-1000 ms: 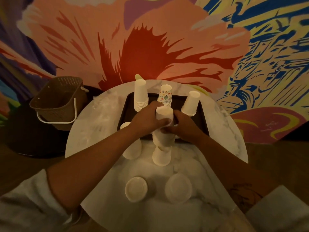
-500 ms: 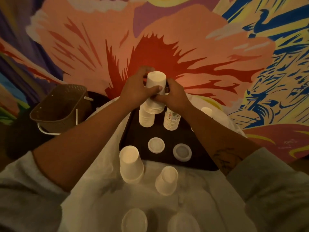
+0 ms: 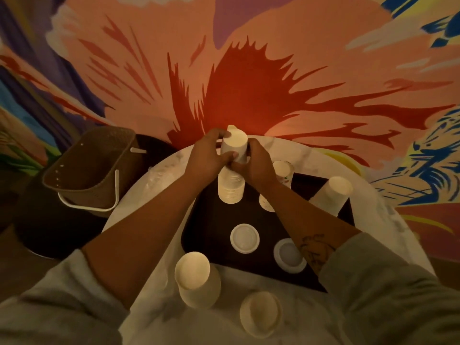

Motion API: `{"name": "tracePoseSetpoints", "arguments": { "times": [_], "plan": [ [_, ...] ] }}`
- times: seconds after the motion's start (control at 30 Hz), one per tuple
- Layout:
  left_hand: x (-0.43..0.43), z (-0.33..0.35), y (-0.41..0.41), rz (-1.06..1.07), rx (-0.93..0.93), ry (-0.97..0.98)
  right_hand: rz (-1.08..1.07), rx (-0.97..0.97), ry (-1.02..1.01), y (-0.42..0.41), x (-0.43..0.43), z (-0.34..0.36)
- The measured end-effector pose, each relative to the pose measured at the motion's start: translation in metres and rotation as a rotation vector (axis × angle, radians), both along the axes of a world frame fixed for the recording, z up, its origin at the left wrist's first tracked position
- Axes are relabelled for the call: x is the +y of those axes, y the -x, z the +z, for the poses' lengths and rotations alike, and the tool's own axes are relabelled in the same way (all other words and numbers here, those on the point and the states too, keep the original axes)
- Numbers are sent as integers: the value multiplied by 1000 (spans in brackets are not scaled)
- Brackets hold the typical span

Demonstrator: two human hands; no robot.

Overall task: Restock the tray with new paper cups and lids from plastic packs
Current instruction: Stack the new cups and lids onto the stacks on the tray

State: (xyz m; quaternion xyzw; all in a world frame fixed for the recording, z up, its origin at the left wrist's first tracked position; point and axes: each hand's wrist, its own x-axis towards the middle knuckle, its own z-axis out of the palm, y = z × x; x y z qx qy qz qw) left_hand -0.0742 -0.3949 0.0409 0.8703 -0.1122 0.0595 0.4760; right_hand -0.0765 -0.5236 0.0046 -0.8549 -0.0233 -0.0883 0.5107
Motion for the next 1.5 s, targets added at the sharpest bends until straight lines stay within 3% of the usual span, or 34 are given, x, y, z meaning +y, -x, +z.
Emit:
{"name": "tracePoseSetpoints", "arguments": {
  "times": [0.2,0.43,0.6,0.73,0.9,1.07,1.23,1.5],
  "plan": [
    [3,-25,2,16,69,-68,-7,76,55,4,-1,-26],
    [9,-9,19,-136,98,-407,-19,222,326,27,-12,-14],
    [10,18,74,-213,-51,-509,287,432,380,92,-35,7],
    [6,26,136,-384,-109,-572,355,705,361,151,-58,5],
    [-2,5,193,-628,25,-635,349,696,476,212,-60,-11],
    [-3,-32,221,-632,186,-680,399,602,532,255,-39,-32],
    [-1,-50,234,-584,206,-683,190,508,280,278,-22,-51],
    [1,-30,224,-553,158,-593,234,462,205,267,-27,-26]
  ]
}}
